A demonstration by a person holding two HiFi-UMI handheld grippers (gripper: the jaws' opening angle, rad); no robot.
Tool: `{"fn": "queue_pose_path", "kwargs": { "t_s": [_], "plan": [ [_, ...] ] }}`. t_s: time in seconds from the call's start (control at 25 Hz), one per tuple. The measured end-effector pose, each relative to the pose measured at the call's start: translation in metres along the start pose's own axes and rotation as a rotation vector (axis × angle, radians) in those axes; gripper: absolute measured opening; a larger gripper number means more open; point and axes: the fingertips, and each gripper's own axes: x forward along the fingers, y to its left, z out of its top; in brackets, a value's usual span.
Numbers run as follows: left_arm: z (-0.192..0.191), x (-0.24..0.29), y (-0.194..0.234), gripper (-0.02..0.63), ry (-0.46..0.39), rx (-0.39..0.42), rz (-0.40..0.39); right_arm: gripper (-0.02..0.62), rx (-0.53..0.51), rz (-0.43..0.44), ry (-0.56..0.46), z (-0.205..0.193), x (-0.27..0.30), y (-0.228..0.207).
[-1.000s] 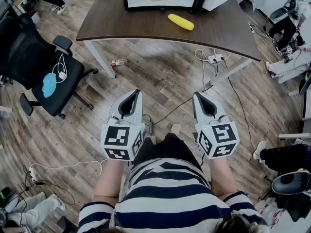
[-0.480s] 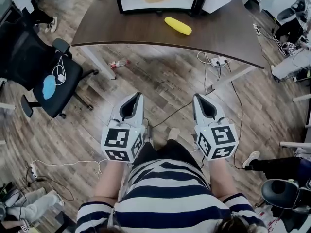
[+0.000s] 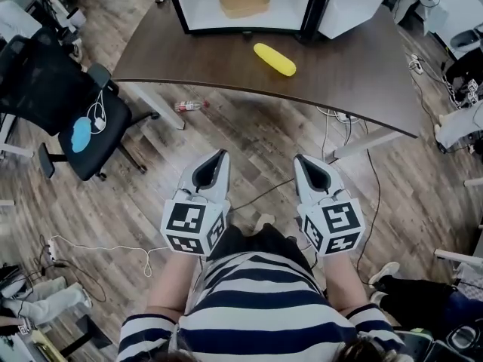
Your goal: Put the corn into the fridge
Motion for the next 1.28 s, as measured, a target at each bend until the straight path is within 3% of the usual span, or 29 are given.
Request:
{"fn": "queue_pose_path", "kwargs": {
  "t_s": [0.68, 0.96, 1.28],
  "plan": [
    [0.009, 0.012, -0.021, 0.000, -0.032, -0.021, 0.048, -0.006, -0.044, 0.055, 0.006, 0.000, 0.001, -0.031],
    [0.017, 0.019, -0.006, 0.000, -0.047, -0.013, 0.081, 0.016, -0.056, 0.098, 0.007, 0.008, 0.023, -0.027],
    [0.023, 0.066, 0.022, 0.000, -0.041, -0.016, 0.066, 0.068, -0.086, 0.113, 0.027, 0.021, 0.072, -0.040]
  ]
}}
